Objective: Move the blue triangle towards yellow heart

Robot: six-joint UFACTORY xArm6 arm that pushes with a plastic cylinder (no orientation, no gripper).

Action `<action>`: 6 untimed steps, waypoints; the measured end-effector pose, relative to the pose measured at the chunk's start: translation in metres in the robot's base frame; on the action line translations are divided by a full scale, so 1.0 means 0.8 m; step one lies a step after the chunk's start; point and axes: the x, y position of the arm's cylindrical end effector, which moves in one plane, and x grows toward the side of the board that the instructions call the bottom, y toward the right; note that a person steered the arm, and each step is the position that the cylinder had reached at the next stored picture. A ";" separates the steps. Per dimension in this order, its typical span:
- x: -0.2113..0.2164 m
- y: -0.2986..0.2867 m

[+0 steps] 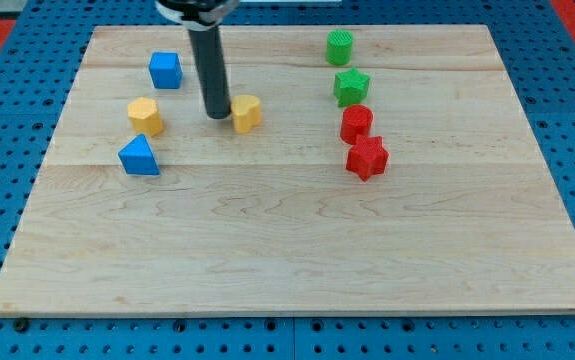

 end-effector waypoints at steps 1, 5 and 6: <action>0.033 -0.022; 0.148 -0.231; 0.130 -0.205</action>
